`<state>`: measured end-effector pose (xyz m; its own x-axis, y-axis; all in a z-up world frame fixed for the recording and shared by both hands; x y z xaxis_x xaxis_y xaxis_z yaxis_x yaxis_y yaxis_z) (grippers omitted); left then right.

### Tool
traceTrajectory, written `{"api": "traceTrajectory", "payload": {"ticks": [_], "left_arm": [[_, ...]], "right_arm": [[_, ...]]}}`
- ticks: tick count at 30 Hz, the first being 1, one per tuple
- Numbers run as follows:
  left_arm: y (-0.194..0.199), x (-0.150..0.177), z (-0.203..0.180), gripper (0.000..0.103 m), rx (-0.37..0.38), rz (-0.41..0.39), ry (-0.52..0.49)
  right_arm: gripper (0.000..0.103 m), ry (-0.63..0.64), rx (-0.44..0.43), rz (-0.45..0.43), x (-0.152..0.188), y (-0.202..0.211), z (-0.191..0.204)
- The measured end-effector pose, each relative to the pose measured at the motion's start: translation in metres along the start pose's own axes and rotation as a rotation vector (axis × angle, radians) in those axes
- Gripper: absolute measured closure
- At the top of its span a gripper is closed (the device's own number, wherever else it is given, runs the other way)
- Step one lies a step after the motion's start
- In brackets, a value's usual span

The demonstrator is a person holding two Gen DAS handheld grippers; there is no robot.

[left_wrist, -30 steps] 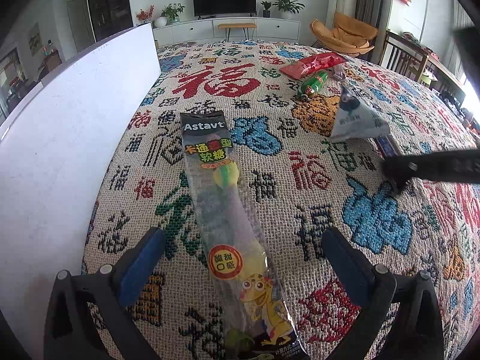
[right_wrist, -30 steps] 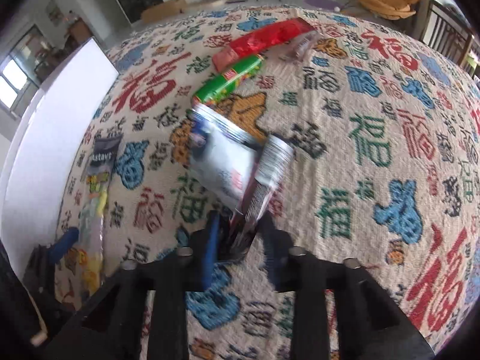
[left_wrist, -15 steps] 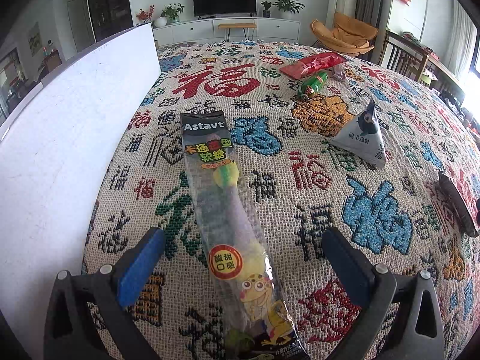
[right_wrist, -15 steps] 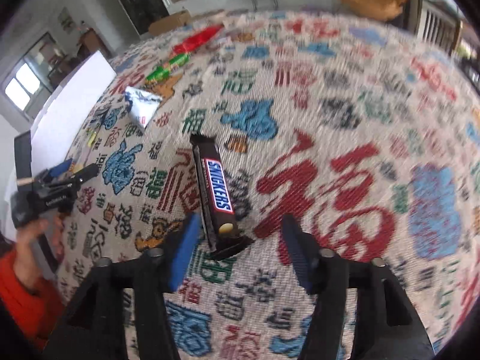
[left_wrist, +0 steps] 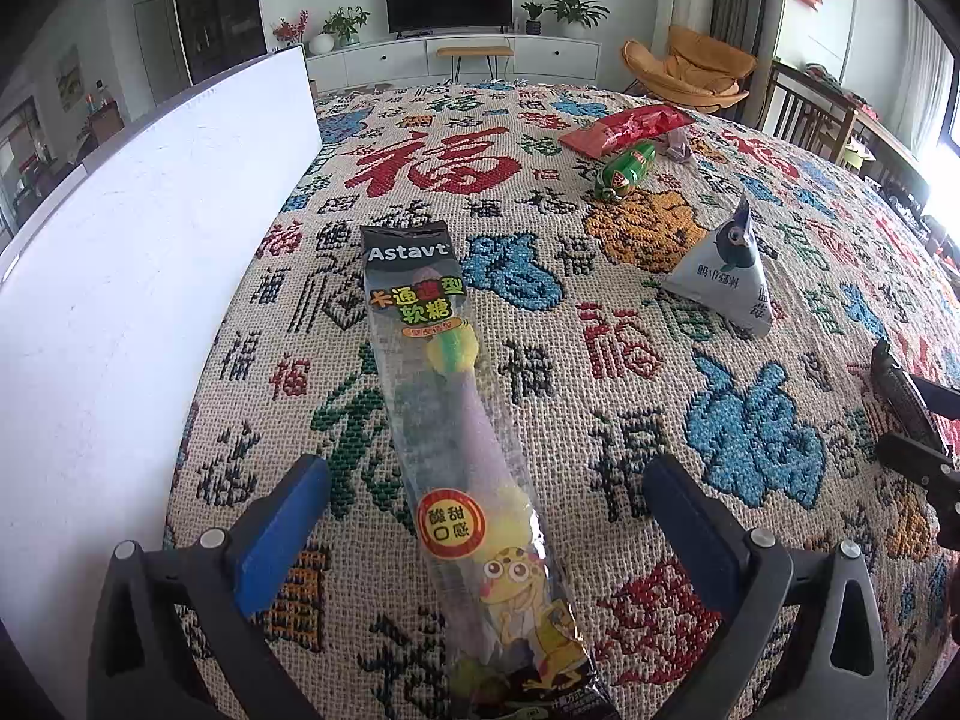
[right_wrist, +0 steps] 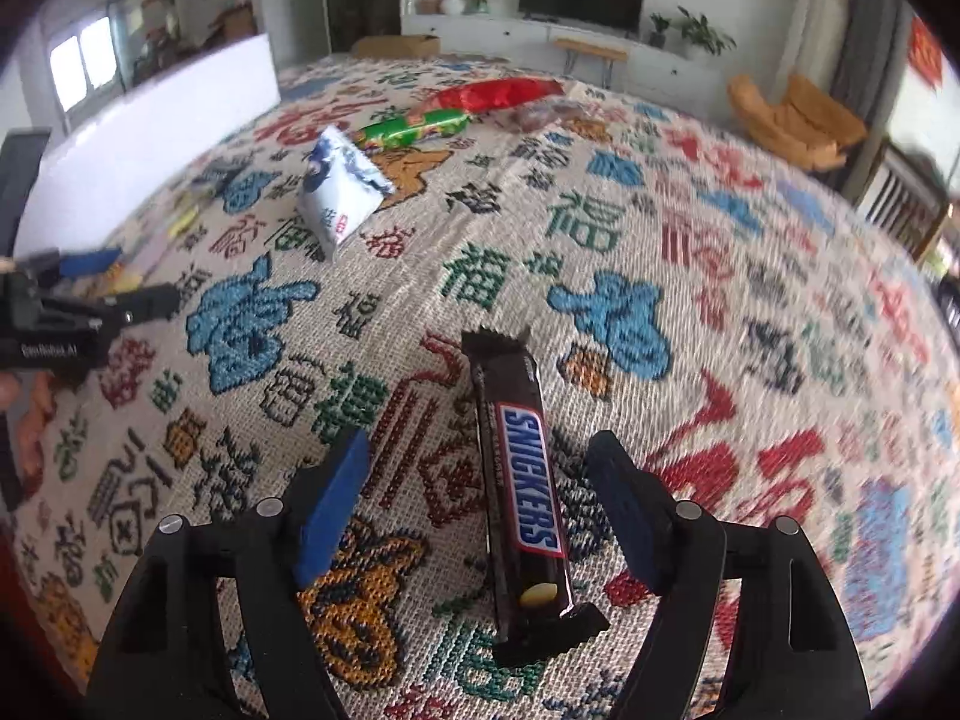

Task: Organize snacks
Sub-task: 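Grasp the Snickers bar with the right tool while the left tool holds the yellow packet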

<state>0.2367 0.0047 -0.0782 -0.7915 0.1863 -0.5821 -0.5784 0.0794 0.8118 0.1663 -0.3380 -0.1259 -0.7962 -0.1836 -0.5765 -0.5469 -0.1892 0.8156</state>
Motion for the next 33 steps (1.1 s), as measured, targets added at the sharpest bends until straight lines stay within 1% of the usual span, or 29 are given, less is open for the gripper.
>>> {"api": "traceTrajectory", "payload": {"ticks": [1, 2, 5, 30, 31, 32, 33], "left_arm": [[0.0006, 0.0001, 0.0000, 0.000, 0.000, 0.000, 0.000], [0.0004, 0.0002, -0.0001, 0.000, 0.000, 0.000, 0.000], [0.0005, 0.0002, -0.0002, 0.000, 0.000, 0.000, 0.000], [0.0002, 0.0000, 0.0001, 0.000, 0.007, 0.003, 0.001], [0.0003, -0.0002, 0.0004, 0.000, 0.018, 0.011, -0.004], [0.0002, -0.0015, 0.0013, 0.000, 0.043, 0.039, -0.023], [-0.0004, -0.0037, 0.0023, 0.000, 0.079, 0.089, -0.060]], "right_arm": [[0.023, -0.016, -0.007, -0.025, 0.0024, 0.0018, -0.0058], [0.023, -0.014, -0.007, -0.031, 0.0034, 0.0021, -0.0068], [0.022, -0.004, 0.008, -0.031, 0.0024, -0.0001, -0.0031], [0.021, -0.010, 0.009, -0.035, 0.0032, -0.0013, -0.0011], [0.021, -0.009, 0.010, -0.035, 0.0039, -0.0011, -0.0012], [0.021, -0.013, 0.010, -0.035, 0.0023, -0.0028, -0.0003], [0.021, -0.017, 0.011, -0.035, 0.0027, -0.0027, -0.0002]]}}
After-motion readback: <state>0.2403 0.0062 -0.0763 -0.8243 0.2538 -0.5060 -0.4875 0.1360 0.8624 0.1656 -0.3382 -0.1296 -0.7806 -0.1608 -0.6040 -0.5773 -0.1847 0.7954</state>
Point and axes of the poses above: each gripper's, at about its wrist camera, not at the fingertips, and y roughly against the way its jaws point, z to its left, x to its underside, the point moved 3 cm from there along -y, roughly the way its jaws point, and after that the axes turned 5 degrees about -y, right-handed, at the moved point
